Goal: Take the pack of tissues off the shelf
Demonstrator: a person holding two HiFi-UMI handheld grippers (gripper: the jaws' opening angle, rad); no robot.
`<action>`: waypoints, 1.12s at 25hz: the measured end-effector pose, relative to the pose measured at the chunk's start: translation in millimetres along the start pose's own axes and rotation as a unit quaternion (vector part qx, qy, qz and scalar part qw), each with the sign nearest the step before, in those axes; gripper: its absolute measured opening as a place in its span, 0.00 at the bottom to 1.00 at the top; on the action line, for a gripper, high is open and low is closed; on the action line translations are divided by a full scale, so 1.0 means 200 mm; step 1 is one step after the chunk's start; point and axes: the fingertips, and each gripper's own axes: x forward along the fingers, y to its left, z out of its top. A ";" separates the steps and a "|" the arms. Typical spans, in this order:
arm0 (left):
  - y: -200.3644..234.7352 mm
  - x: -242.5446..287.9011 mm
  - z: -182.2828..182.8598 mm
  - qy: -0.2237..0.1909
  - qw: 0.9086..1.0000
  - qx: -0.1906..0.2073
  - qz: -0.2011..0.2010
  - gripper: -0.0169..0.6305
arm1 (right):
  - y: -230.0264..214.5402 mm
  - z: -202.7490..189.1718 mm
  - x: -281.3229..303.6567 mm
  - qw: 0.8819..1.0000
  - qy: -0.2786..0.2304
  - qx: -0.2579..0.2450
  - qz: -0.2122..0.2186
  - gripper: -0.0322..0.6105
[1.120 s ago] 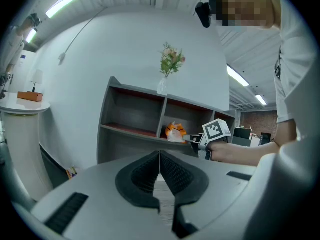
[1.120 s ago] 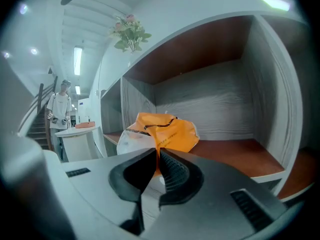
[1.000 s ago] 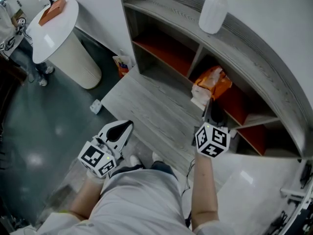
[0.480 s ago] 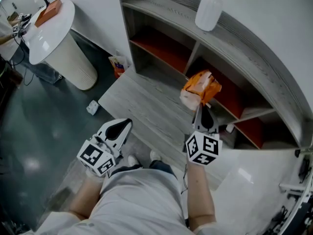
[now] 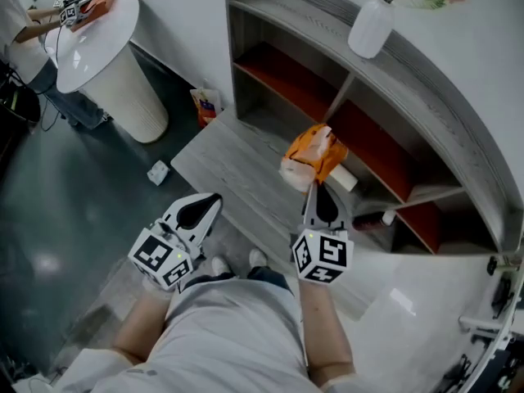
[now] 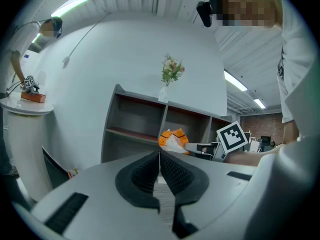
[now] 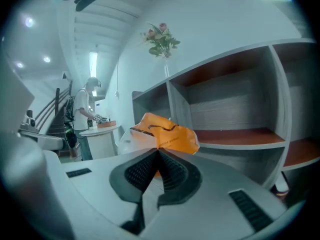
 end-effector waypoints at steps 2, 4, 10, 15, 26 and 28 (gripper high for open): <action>0.02 -0.04 0.01 -0.004 1.000 -0.001 0.011 0.05 | 0.07 -0.02 0.01 1.000 0.005 0.002 0.016 0.08; 0.05 -0.09 0.01 -0.008 1.000 -0.002 0.024 0.05 | 0.15 -0.04 0.03 0.999 0.010 0.001 0.034 0.08; 0.19 -0.25 0.03 -0.020 0.998 -0.011 0.067 0.05 | 0.42 -0.06 0.12 0.996 0.021 0.001 0.090 0.08; 0.33 -0.39 0.06 -0.023 0.993 -0.021 0.111 0.05 | 0.65 -0.06 0.20 0.988 0.035 0.002 0.149 0.08; 0.48 -0.68 0.07 -0.044 0.978 -0.027 0.204 0.05 | 1.12 -0.11 0.28 0.961 0.051 -0.020 0.272 0.08; 0.50 -0.73 0.07 -0.047 0.974 -0.028 0.220 0.05 | 1.20 -0.11 0.28 0.954 0.053 -0.022 0.293 0.08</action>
